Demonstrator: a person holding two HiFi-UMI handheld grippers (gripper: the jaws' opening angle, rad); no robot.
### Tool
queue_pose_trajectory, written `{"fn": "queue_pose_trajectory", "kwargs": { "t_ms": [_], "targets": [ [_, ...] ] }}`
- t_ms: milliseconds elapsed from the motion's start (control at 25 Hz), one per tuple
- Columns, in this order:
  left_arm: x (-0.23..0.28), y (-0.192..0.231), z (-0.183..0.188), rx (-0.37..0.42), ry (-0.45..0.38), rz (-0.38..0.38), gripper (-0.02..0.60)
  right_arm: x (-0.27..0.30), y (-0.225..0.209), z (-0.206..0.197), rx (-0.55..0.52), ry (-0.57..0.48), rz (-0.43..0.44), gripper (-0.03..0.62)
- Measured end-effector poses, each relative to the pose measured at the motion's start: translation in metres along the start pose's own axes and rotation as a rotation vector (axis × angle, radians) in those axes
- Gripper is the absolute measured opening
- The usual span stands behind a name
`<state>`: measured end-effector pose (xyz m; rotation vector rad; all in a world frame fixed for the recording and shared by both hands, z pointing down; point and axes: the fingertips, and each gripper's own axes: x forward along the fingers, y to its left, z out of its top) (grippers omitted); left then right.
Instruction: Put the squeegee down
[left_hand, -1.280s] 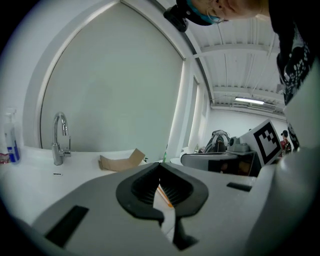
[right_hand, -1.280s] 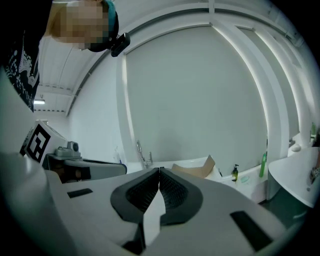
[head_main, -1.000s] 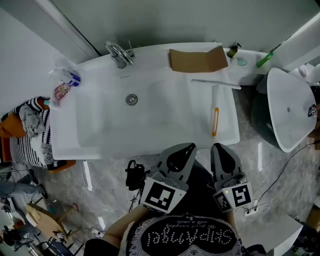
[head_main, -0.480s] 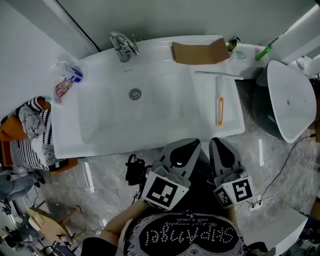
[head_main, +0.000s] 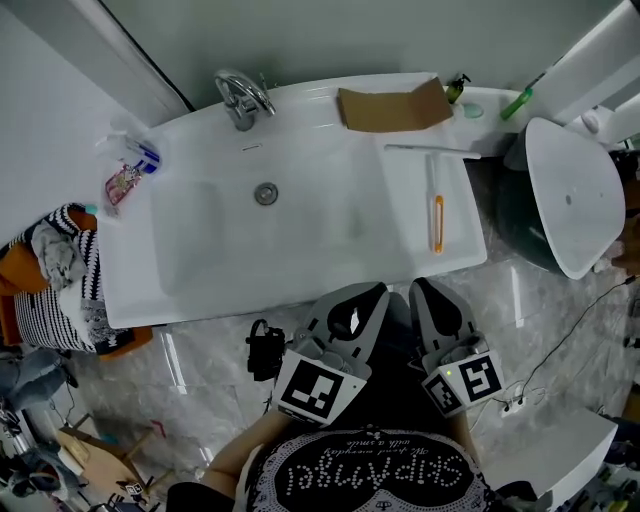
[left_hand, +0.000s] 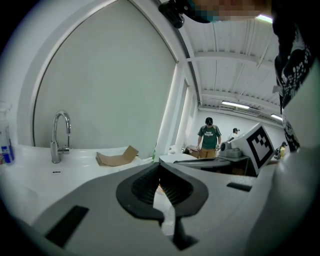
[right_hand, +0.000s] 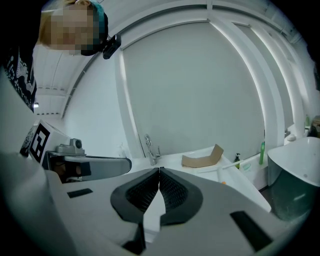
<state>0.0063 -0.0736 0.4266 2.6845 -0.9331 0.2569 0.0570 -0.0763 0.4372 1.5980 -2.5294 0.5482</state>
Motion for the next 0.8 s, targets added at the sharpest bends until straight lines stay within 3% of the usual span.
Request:
{"fn": "queue_pose_trajectory", "kwargs": {
  "t_ms": [200, 800],
  "targets": [
    [-0.001, 0.007, 0.002, -0.033, -0.02, 0.015, 0.005, 0.003, -0.001, 0.002, -0.009, 0.008, -0.006, 0.021],
    [0.008, 0.017, 0.009, -0.004, -0.038, 0.017, 0.005, 0.018, -0.007, 0.005, -0.032, 0.022, -0.009, 0.021]
  ]
}}
